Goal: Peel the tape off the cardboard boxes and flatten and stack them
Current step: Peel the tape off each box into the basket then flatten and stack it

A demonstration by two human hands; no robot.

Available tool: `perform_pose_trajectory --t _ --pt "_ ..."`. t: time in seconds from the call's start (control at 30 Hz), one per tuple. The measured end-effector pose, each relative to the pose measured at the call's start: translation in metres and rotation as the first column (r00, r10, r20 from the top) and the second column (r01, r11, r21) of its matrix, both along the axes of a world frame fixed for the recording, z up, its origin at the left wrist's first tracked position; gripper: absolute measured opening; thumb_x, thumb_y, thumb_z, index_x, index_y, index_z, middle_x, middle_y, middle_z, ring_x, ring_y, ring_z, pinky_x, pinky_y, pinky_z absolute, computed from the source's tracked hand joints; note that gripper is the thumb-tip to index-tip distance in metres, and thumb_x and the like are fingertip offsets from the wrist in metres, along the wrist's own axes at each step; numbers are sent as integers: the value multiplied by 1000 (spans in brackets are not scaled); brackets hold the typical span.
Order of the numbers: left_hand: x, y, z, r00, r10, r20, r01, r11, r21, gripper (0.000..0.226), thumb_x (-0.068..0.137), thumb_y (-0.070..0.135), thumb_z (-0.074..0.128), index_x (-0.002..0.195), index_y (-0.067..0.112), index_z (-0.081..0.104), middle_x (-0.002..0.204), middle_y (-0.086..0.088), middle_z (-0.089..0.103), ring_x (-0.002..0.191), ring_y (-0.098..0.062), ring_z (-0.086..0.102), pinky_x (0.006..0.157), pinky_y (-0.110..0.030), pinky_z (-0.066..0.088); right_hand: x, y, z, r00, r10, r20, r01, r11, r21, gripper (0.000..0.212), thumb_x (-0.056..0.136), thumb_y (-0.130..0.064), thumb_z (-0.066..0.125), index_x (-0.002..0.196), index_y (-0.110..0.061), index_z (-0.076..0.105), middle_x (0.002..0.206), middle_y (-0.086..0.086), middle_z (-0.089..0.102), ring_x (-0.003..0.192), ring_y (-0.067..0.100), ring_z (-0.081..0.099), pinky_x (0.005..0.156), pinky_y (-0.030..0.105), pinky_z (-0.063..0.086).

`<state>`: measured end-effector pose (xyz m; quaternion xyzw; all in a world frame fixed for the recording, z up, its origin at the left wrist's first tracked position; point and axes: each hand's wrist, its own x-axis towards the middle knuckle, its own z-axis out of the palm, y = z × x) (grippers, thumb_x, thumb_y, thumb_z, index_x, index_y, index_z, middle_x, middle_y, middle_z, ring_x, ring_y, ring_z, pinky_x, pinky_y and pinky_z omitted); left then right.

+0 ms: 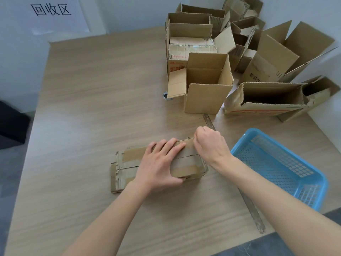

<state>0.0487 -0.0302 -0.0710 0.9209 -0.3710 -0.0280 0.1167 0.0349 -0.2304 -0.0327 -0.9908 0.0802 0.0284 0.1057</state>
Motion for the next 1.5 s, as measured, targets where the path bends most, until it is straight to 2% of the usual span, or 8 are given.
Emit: perform_pose_trajectory --t 0.17,0.37,0.47,0.6,0.87,1.1,1.27,1.5 --pt "0 1 0 1000 3 4 -4 1000 10 108 57 77 64 153 36 36 154 8 40 136 -21 41 114 -44 28 -8 -10 -9 960 -279 31 250 899 359 19 97 -15 52 90 -12 69 93 2 72 92 29 63 78 38 48" --pt "2 1 1 1000 6 -8 -6 1000 27 108 58 78 63 153 37 34 155 9 39 139 -20 39 116 -43 27 -34 -13 -23 789 -606 -98 503 547 670 18 101 -18 55 86 -21 65 88 -2 72 85 16 69 80 37 56" --pt "2 0 2 1000 16 -20 -15 999 35 108 57 77 63 154 38 33 155 10 38 139 -20 39 116 -44 26 -71 -10 -25 901 -400 169 258 807 532 14 99 -11 57 88 -18 61 82 -10 66 78 12 63 70 32 48" --pt "-3 -1 1 1000 -10 -14 11 999 39 109 56 76 64 153 38 33 154 11 39 137 -20 39 115 -44 27 -102 -13 -30 934 -175 312 36 913 406 12 97 -2 59 91 -12 59 87 -4 61 77 15 58 66 37 48" --pt "0 -2 4 1000 3 -27 -2 998 55 108 58 77 63 154 39 31 157 10 37 139 -20 37 116 -43 24 -91 -15 -29 967 -164 196 -33 679 734 7 102 -23 60 100 -16 62 136 -8 57 130 2 53 104 14 40" --pt "3 -2 3 999 18 -47 -16 1000 26 107 56 77 66 152 42 32 155 14 37 139 -18 37 115 -42 25 -84 -11 -36 884 -408 228 119 669 734 29 83 11 70 78 -18 67 88 -9 76 87 4 72 82 26 58" --pt "1 -3 3 999 13 -48 -12 1000 20 108 53 78 67 150 45 33 153 17 38 135 -17 40 114 -41 27 -99 -15 -36 899 -247 361 54 881 469 41 74 20 56 75 -20 55 75 -6 67 70 17 63 63 40 51" --pt "2 -3 2 999 4 -53 -4 1000 10 108 52 80 66 149 47 33 152 18 40 134 -15 41 113 -39 24 -107 -8 -38 873 -330 360 141 876 461 48 73 17 67 69 -27 49 68 -10 66 61 11 59 59 25 47"
